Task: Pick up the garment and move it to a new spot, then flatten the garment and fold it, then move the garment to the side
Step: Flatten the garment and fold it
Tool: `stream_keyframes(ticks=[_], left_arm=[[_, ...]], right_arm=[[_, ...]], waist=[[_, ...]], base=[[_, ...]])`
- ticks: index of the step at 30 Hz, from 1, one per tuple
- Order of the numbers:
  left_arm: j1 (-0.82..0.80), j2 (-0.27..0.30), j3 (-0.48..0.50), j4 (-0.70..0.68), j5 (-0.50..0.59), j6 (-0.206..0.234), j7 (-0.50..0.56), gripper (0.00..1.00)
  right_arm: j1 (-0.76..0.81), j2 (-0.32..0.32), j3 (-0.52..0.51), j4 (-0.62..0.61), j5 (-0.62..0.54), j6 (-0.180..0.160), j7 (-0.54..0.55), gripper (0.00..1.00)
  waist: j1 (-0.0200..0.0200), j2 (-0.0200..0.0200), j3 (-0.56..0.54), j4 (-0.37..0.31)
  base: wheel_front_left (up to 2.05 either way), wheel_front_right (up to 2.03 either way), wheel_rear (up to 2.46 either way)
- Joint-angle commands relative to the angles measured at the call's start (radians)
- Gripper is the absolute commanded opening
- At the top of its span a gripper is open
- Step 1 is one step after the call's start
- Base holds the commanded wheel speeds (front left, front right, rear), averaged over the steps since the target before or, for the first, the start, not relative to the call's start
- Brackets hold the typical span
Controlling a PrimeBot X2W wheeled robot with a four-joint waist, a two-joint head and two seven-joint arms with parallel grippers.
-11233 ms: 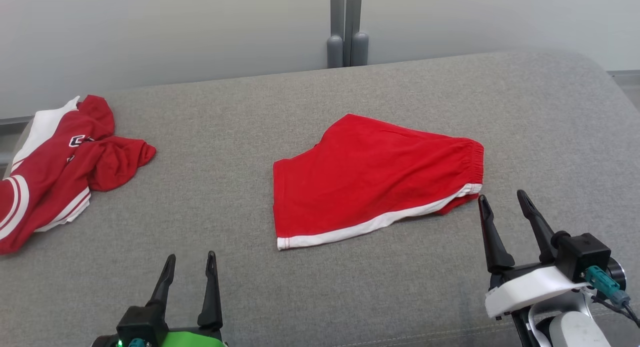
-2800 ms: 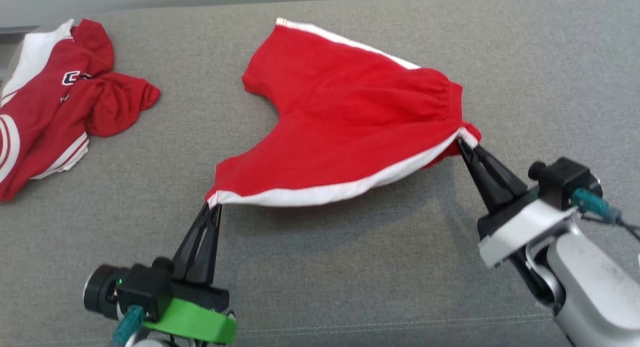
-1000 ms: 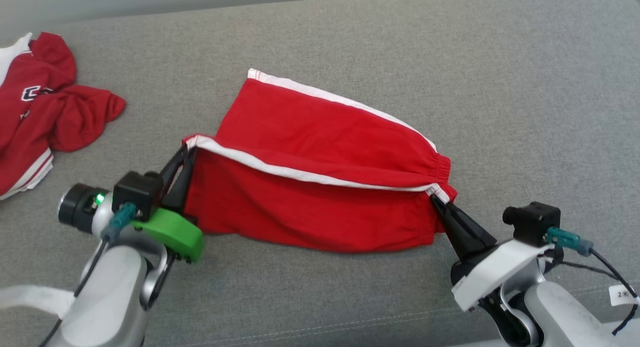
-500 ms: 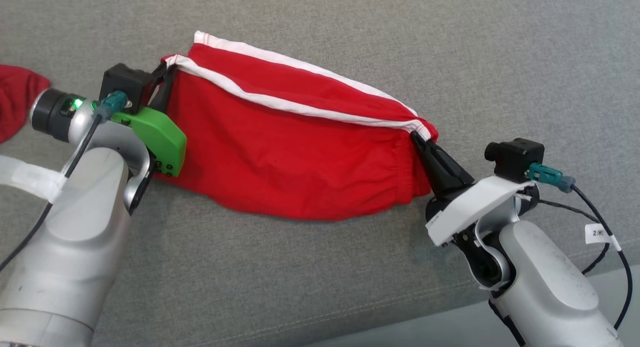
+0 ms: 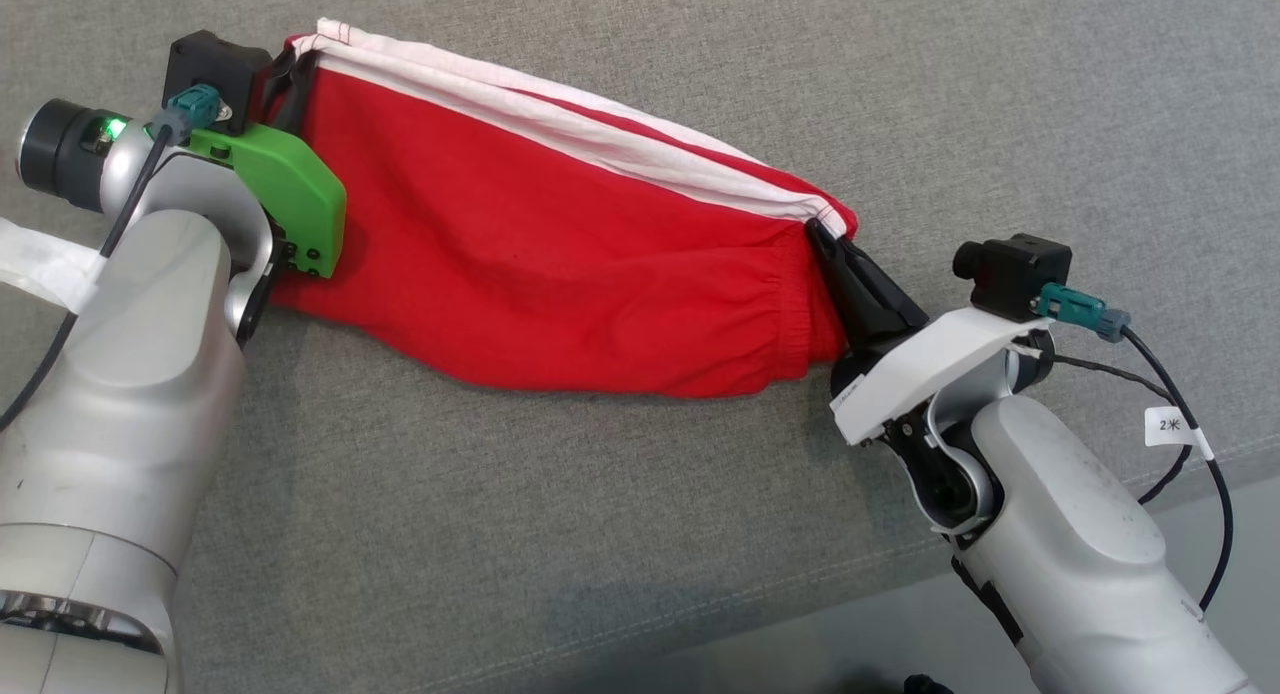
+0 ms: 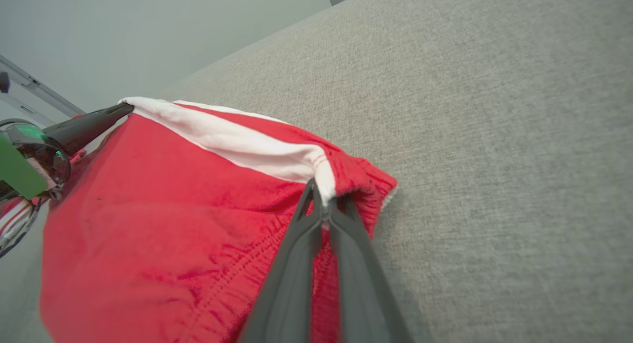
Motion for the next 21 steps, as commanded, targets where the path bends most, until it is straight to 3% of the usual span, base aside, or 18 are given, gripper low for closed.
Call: stream_keyframes(ticks=[1, 6, 8, 9, 10, 21], left_arm=[[-0.030, -0.002, -0.008, 0.022, -0.007, -0.002, -0.013, 0.00], [-0.055, -0.006, -0.023, 0.065, -0.014, -0.001, -0.020, 0.00], [-0.062, -0.008, -0.027, 0.085, -0.019, -0.001, -0.027, 0.49], [-0.064, -0.010, -0.030, 0.093, -0.020, -0.001, -0.032, 0.87], [-0.066, -0.012, -0.033, 0.101, -0.020, -0.001, -0.038, 1.00], [-0.031, -0.047, -0.091, 0.120, -0.046, -0.001, -0.078, 1.00]], right_arm=[[-0.020, -0.002, 0.007, 0.018, 0.010, 0.000, -0.013, 0.00], [-0.042, 0.004, 0.022, 0.048, 0.022, 0.000, -0.027, 0.00], [-0.049, 0.007, 0.027, 0.060, 0.027, 0.000, -0.037, 0.52], [-0.051, 0.008, 0.028, 0.065, 0.028, 0.000, -0.042, 1.00], [-0.053, 0.006, 0.031, 0.068, 0.026, 0.000, -0.046, 1.00], [0.005, -0.017, 0.009, 0.068, -0.032, 0.000, -0.035, 1.00]], waist=[[-0.0001, 0.0000, 0.007, -0.003], [-0.0001, 0.0000, 0.009, -0.007], [-0.0001, 0.0000, 0.007, -0.008], [-0.0001, 0.0000, 0.004, -0.008], [-0.0001, 0.0000, 0.000, -0.007], [-0.0001, 0.0000, -0.069, 0.007]], base=[[0.00, 0.00, 0.00], [0.00, 0.00, 0.00], [0.00, 0.00, 0.00], [0.00, 0.00, 0.00], [0.00, 0.00, 0.00], [0.00, 0.00, 0.00]])
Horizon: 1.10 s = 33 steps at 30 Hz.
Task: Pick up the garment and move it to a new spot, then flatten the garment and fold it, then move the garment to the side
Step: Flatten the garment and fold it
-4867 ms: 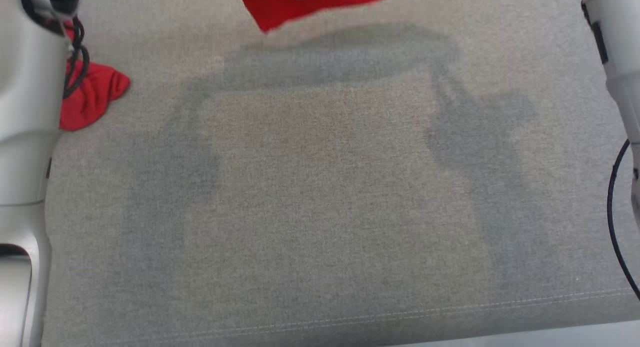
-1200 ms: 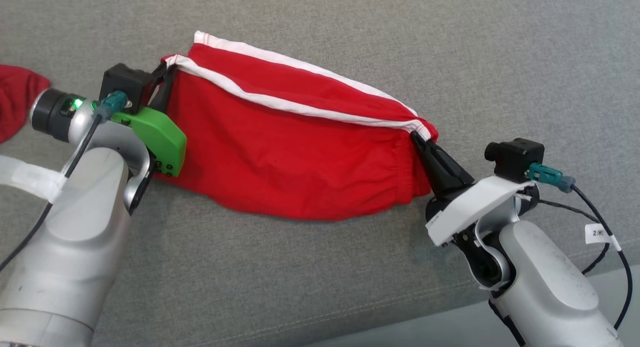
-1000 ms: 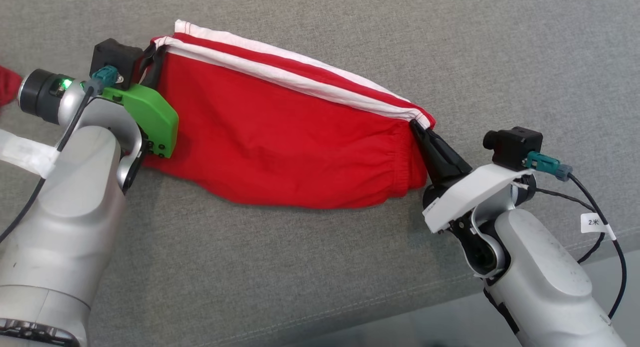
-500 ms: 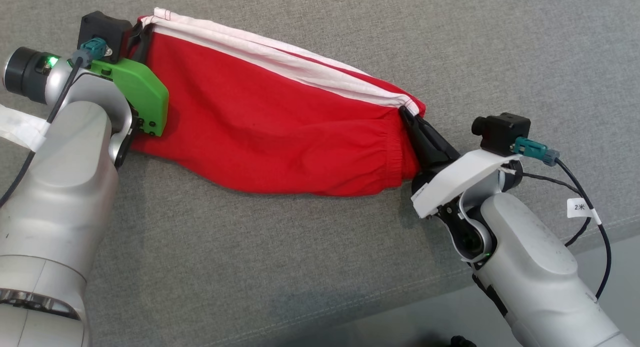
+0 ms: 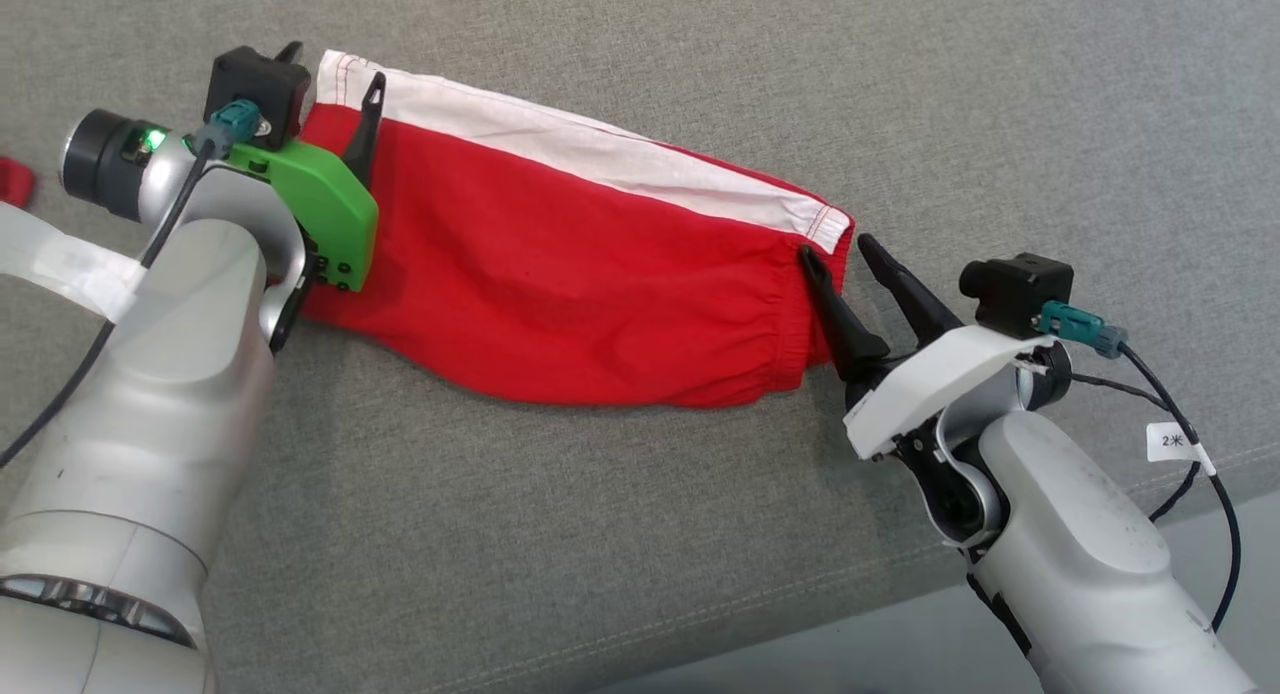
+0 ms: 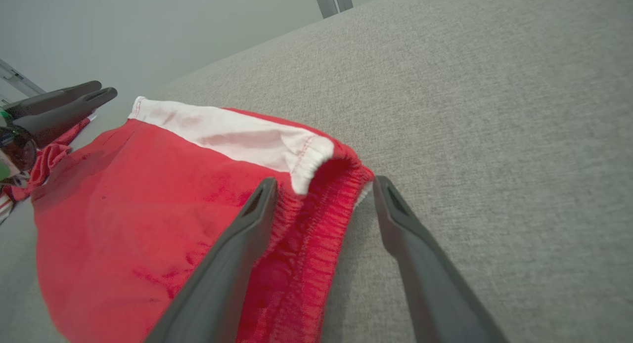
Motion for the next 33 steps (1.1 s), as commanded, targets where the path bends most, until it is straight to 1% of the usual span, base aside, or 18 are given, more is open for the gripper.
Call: stream_keyframes(ticks=[1, 6, 10, 15, 20, 26, 33], left_arm=[[0.024, -0.006, -0.009, -0.002, -0.010, 0.001, -0.005, 1.00], [0.064, 0.003, -0.031, -0.023, -0.053, 0.001, -0.016, 1.00], [0.114, 0.014, -0.041, -0.043, -0.088, 0.001, -0.025, 1.00], [0.191, 0.025, -0.029, -0.045, -0.164, 0.001, -0.011, 1.00], [0.251, 0.036, -0.002, -0.019, -0.235, 0.001, 0.027, 1.00], [0.287, 0.039, 0.021, 0.009, -0.290, 0.001, 0.072, 1.00], [0.303, 0.036, 0.016, 0.021, -0.320, 0.001, 0.128, 1.00]], right_arm=[[0.019, -0.004, -0.011, -0.006, -0.017, 0.000, 0.010, 1.00], [0.079, 0.003, -0.061, -0.051, -0.063, 0.000, 0.052, 1.00], [0.144, 0.002, -0.113, -0.111, -0.106, 0.000, 0.084, 1.00], [0.231, 0.010, -0.203, -0.219, -0.155, 0.000, 0.115, 1.00], [0.302, 0.030, -0.285, -0.341, -0.198, 0.000, 0.154, 1.00], [0.359, 0.052, -0.328, -0.454, -0.221, 0.000, 0.209, 1.00], [0.381, 0.066, -0.339, -0.506, -0.230, 0.000, 0.239, 1.00]], waist=[[-0.0001, 0.0000, -0.022, 0.007], [-0.0001, 0.0000, -0.056, 0.015], [-0.0001, 0.0000, -0.086, 0.021], [-0.0001, 0.0000, -0.126, 0.019], [-0.0001, 0.0000, -0.151, 0.006], [-0.0001, 0.0000, -0.155, -0.006], [-0.0001, 0.0000, -0.158, -0.010]], base=[[0.00, 0.00, 0.00], [0.00, 0.00, 0.00], [0.00, 0.00, 0.00], [0.00, 0.00, 0.00], [0.00, 0.00, 0.00], [0.00, 0.00, 0.00], [0.00, 0.00, 0.00]])
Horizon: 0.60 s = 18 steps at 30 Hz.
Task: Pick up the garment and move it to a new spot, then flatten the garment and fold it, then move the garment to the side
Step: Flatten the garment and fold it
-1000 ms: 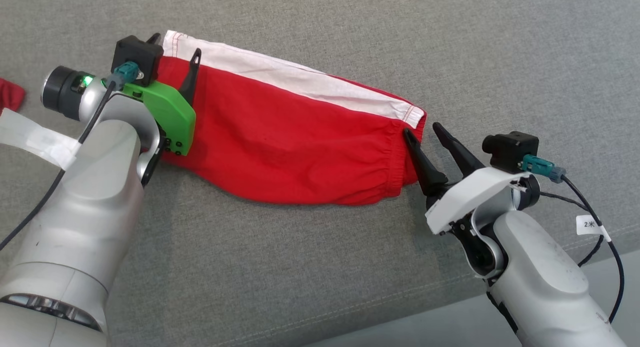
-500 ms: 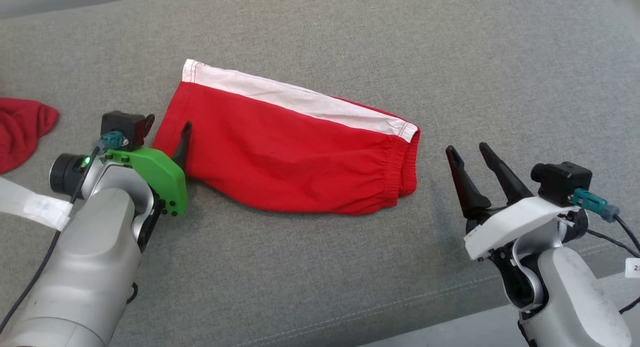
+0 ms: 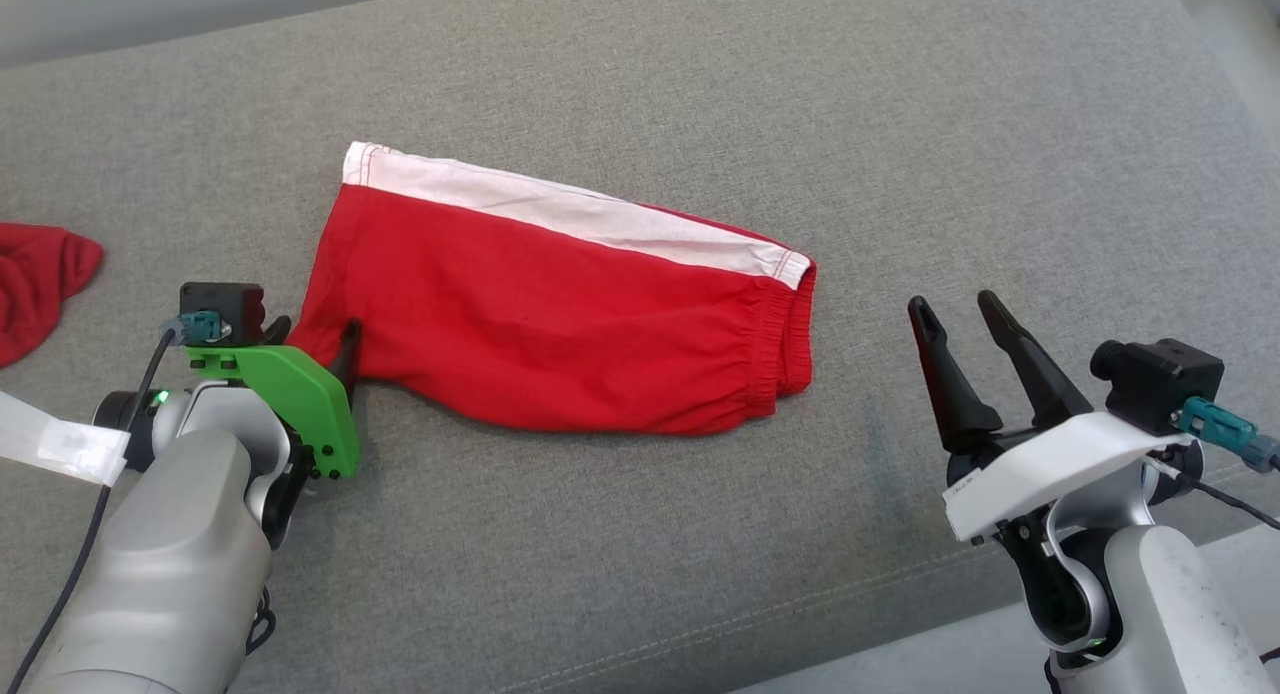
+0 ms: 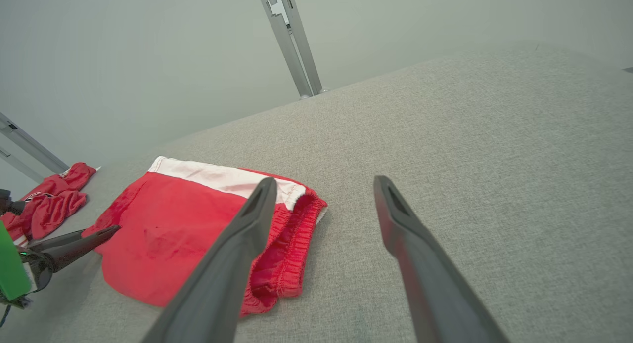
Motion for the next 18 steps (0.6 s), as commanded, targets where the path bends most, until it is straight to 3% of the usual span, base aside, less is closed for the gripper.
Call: stream_keyframes(ticks=[1, 4, 6, 8, 18], left_arm=[[0.014, -0.001, 0.000, 0.001, -0.003, 0.001, 0.002, 0.88], [0.021, -0.013, -0.005, -0.003, -0.017, 0.001, 0.010, 0.48], [0.025, -0.021, 0.000, -0.008, -0.033, 0.001, 0.003, 0.35], [0.027, -0.024, 0.005, -0.008, -0.045, 0.001, -0.006, 0.02], [0.069, -0.042, 0.038, -0.022, -0.119, 0.001, -0.094, 0.00]], right_arm=[[0.005, 0.000, 0.001, -0.010, -0.001, 0.000, 0.003, 1.00], [0.004, 0.004, 0.010, -0.019, 0.002, 0.000, 0.009, 1.00], [0.001, 0.006, 0.017, -0.022, 0.005, 0.000, 0.012, 1.00], [-0.004, 0.006, 0.023, -0.024, 0.008, 0.000, 0.013, 1.00], [0.013, -0.002, 0.011, -0.006, 0.014, 0.000, 0.000, 1.00]], waist=[[0.0000, 0.0000, 0.000, -0.001], [0.0000, 0.0000, 0.000, -0.004], [0.0000, 0.0000, 0.001, -0.006], [0.0000, 0.0000, 0.003, -0.009], [0.0000, 0.0000, -0.027, 0.019]], base=[[0.00, 0.00, 0.00], [0.00, 0.00, 0.00], [0.00, 0.00, 0.00], [0.00, 0.00, 0.00], [0.00, 0.00, 0.00]])
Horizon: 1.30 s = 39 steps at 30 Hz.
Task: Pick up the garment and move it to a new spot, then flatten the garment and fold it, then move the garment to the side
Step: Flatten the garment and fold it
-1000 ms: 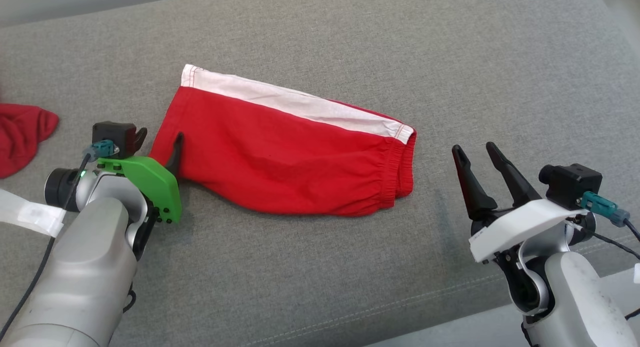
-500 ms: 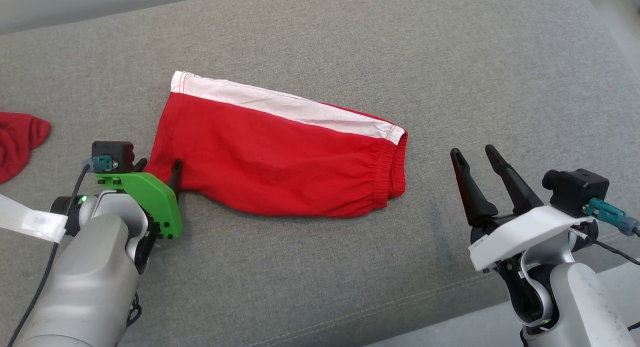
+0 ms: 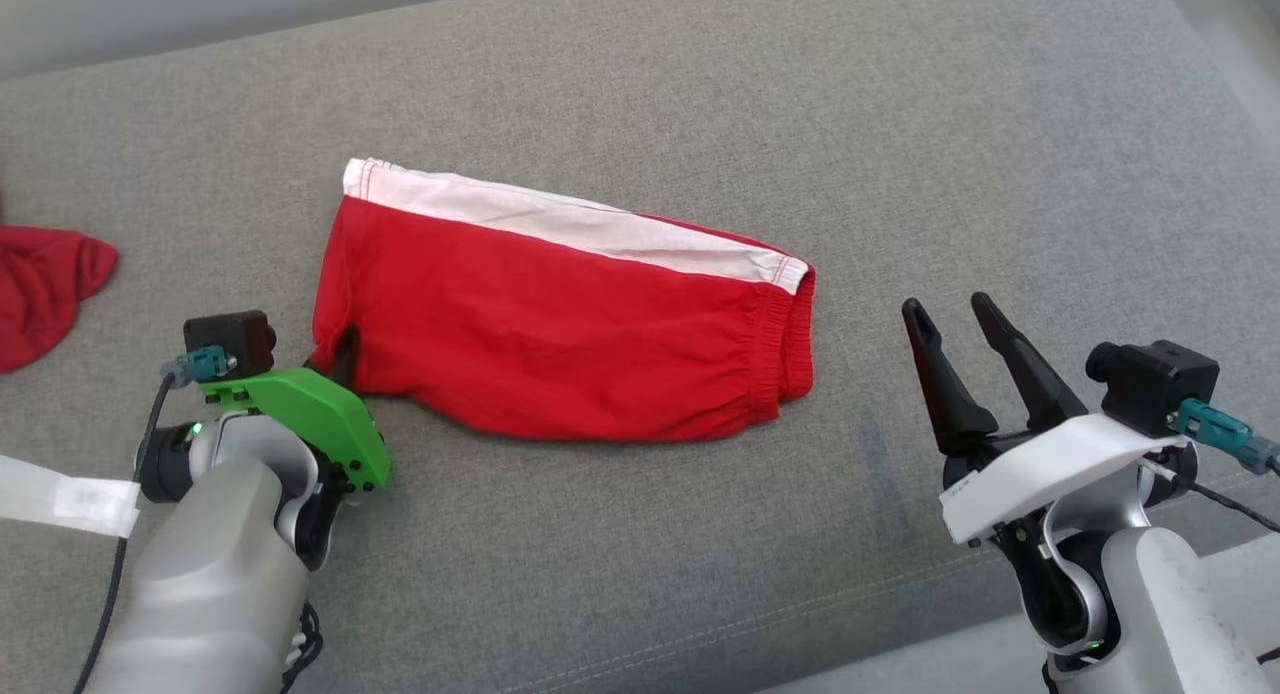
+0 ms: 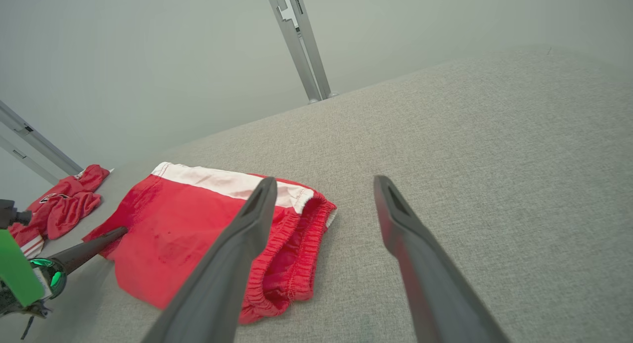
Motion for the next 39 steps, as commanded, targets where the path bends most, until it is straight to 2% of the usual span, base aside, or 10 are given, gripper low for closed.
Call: stream_keyframes(ticks=[1, 12, 19, 30, 31, 32, 33, 34, 39], left_arm=[[0.029, -0.004, 0.011, -0.005, -0.016, 0.001, -0.021, 0.00], [0.173, -0.045, 0.038, -0.111, -0.055, 0.010, -0.083, 0.00], [0.296, -0.056, 0.050, -0.250, -0.040, 0.060, -0.092, 0.00], [0.429, -0.044, 0.066, -0.444, -0.062, 0.142, -0.071, 0.00], [0.435, -0.039, 0.067, -0.457, -0.061, 0.149, -0.071, 0.06], [0.440, -0.033, 0.070, -0.471, -0.055, 0.157, -0.073, 0.43], [0.444, -0.028, 0.073, -0.486, -0.048, 0.164, -0.076, 0.87], [0.449, -0.021, 0.075, -0.499, -0.040, 0.172, -0.079, 1.00], [0.461, 0.016, 0.080, -0.570, 0.026, 0.215, -0.089, 1.00]], right_arm=[[0.017, -0.005, -0.009, 0.005, 0.004, 0.000, -0.002, 1.00], [0.051, -0.020, -0.061, 0.020, -0.012, 0.000, 0.025, 1.00], [0.052, -0.027, -0.065, 0.054, -0.018, 0.000, 0.046, 1.00], [0.011, -0.052, -0.034, 0.126, -0.008, 0.000, 0.055, 1.00], [0.005, -0.053, -0.032, 0.132, -0.006, 0.000, 0.053, 1.00], [-0.001, -0.054, -0.029, 0.138, -0.003, 0.000, 0.052, 1.00], [-0.005, -0.055, -0.028, 0.145, 0.000, 0.000, 0.050, 1.00], [-0.008, -0.057, -0.026, 0.150, 0.000, 0.000, 0.049, 1.00], [-0.023, -0.063, -0.024, 0.174, 0.002, 0.000, 0.040, 1.00]], waist=[[0.0001, 0.0000, -0.019, 0.021], [0.0001, 0.0000, -0.076, 0.108], [0.0001, 0.0000, -0.106, 0.139], [0.0001, 0.0000, -0.125, 0.142], [0.0001, 0.0000, -0.125, 0.141], [0.0001, 0.0000, -0.125, 0.139], [0.0001, 0.0000, -0.125, 0.138], [0.0001, 0.0000, -0.125, 0.138], [0.0001, 0.0000, -0.128, 0.138]], base=[[0.00, 0.00, 0.00], [0.00, 0.00, 0.00], [0.00, 0.00, 0.00], [0.00, 0.00, 0.00], [0.00, 0.00, 0.00], [0.00, 0.00, 0.00], [0.00, 0.00, 0.00], [0.00, 0.00, 0.00], [0.00, 0.00, 0.00]])
